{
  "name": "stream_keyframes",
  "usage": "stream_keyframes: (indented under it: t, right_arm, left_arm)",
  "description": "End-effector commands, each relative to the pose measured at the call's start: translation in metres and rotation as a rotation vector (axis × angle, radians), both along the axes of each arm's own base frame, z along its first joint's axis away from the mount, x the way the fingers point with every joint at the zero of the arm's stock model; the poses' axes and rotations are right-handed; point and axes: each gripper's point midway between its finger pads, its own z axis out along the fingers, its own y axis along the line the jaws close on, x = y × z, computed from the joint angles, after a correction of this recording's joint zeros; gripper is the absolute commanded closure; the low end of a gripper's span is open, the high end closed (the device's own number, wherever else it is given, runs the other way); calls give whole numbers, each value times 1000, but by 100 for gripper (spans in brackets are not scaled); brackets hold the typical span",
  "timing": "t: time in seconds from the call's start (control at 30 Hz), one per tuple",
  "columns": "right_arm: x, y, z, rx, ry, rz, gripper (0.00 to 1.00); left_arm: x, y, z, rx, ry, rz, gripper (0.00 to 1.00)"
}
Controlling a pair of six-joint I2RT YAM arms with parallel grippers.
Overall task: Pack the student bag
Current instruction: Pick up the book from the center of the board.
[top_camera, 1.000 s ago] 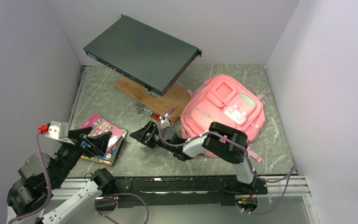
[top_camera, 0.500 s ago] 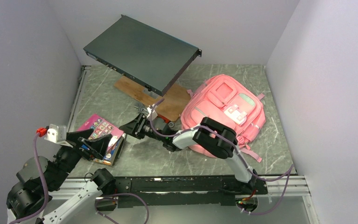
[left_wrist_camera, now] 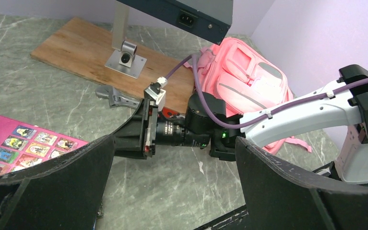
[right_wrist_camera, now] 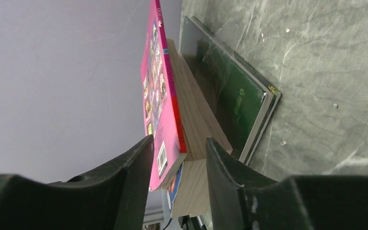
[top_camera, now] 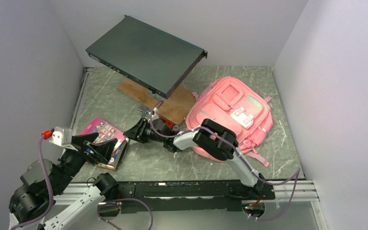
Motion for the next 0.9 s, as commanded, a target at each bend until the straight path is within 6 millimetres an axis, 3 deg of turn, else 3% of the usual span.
stream_keyframes:
  t: [0.0, 0.07, 0.27, 0.33, 0.47, 0.7, 0.77, 0.87]
  right_arm:
    - [3, 14, 18, 62, -13, 36, 61]
    - [3, 17, 20, 74, -12, 45, 66]
    - [0, 14, 26, 101, -1, 56, 96]
    - [-3, 7, 32, 118, 4, 54, 100]
    - [-14, -26, 36, 87, 31, 57, 100]
    - [-35, -102, 68, 49, 48, 67, 100]
    - [-39, -122, 69, -8, 84, 45, 100]
    - [-41, -151, 54, -174, 184, 8, 100]
  left_arm:
    - [-1, -2, 7, -25, -12, -9, 0]
    - [-1, -1, 6, -25, -9, -7, 0]
    - [-1, -1, 4, -33, -5, -5, 0]
    - [1, -2, 3, -39, 2, -2, 0]
    - [9, -13, -10, -32, 53, -4, 0]
    - [28, -48, -42, 36, 156, -73, 1]
    - [37, -63, -52, 78, 173, -104, 1]
    - [49, -88, -71, 163, 222, -175, 4]
